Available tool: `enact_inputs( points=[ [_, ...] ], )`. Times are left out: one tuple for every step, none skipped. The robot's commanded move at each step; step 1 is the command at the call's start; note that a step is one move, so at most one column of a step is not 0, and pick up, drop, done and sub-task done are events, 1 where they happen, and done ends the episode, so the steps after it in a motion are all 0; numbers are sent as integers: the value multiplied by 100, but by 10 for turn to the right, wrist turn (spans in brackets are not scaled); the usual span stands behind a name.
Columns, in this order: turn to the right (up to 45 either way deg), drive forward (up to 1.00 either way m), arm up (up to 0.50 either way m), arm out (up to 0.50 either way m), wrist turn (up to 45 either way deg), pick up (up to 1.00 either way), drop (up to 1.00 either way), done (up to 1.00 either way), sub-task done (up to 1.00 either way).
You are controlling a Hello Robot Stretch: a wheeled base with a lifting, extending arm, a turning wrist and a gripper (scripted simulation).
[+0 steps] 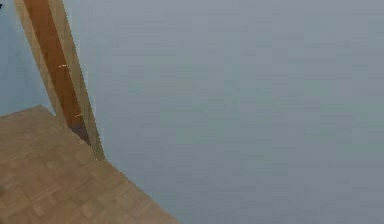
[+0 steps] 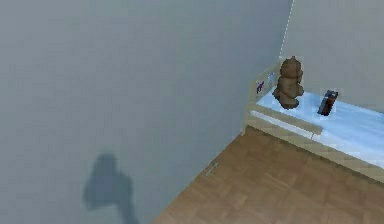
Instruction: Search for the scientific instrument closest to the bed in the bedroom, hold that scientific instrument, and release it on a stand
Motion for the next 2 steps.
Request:
enact_inputs(
  points=[
    [-450,0,0,0,0,0,0,0,0],
    [-30,0,0,0,0,0,0,0,0]
  ],
)
